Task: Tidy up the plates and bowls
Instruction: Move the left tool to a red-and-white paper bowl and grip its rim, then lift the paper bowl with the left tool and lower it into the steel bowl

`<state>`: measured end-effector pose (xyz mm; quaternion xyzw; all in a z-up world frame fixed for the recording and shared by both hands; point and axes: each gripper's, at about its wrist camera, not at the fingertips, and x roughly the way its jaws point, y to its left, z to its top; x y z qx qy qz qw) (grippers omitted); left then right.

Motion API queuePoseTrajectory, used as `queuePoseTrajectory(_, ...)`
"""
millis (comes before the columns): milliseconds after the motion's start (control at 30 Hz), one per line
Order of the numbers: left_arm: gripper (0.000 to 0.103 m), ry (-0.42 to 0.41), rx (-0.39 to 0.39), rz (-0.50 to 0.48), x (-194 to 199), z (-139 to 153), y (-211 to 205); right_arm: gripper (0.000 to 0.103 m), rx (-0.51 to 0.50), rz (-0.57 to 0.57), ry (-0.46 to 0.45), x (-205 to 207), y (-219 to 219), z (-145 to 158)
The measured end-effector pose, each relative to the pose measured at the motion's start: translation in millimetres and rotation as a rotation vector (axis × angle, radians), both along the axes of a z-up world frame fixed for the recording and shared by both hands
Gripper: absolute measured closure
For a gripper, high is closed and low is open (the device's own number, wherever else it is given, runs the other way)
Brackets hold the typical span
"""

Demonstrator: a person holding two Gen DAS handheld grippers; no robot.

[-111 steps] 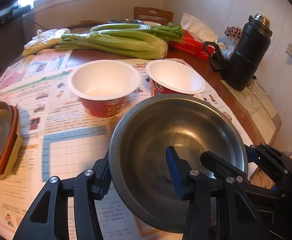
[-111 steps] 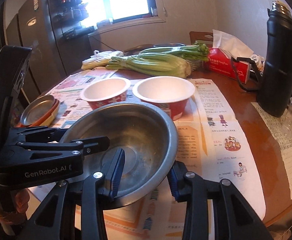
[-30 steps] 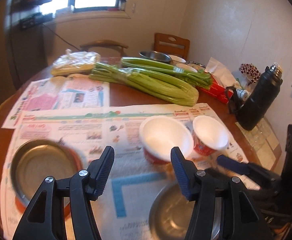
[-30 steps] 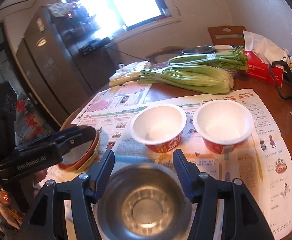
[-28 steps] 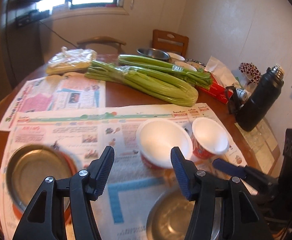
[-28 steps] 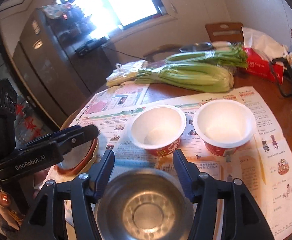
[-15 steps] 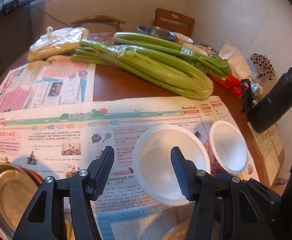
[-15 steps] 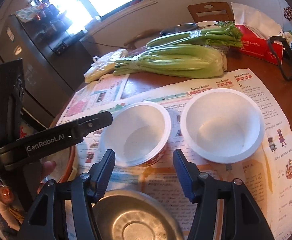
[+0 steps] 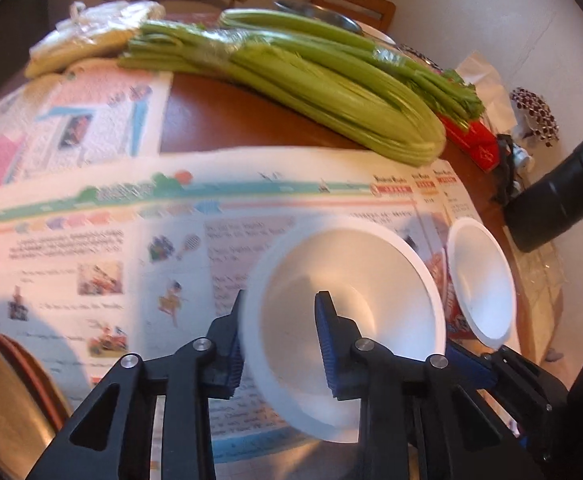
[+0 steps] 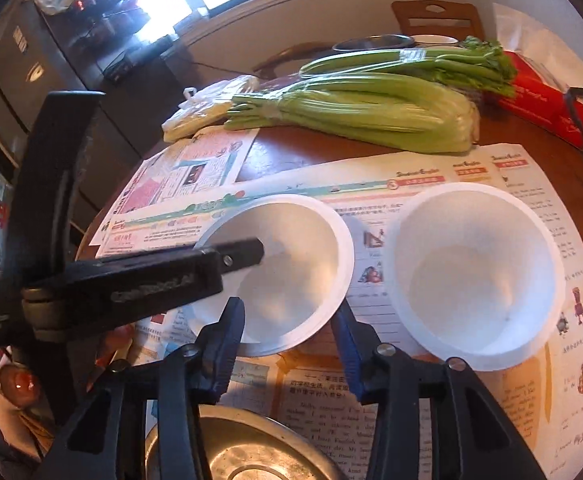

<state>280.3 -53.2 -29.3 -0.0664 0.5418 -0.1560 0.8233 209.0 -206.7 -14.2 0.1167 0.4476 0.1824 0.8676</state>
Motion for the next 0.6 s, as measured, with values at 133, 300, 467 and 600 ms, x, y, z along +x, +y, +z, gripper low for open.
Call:
queuePoseTrajectory(133, 0.071, -0.008, -0.009, -0.003, -6, 5, -2, 0.058, -0.029, 0.003, -0.021, -3, 2, 5)
queuePoseTrajectory(300, 0.071, -0.017, -0.013, -0.005, -15, 14, -1, 0.058, -0.024, 0.016, -0.033, -7, 1, 12)
queuePoseTrajectory(467, 0.071, -0.032, -0.040, 0.008, -23, 31, 4, 0.058, -0.029, 0.033, -0.056, -14, 1, 27)
queuePoseTrajectory(600, 0.071, -0.078, -0.027, 0.010, -35, 51, 6, 0.058, -0.002, 0.053, -0.094, -22, -2, 41)
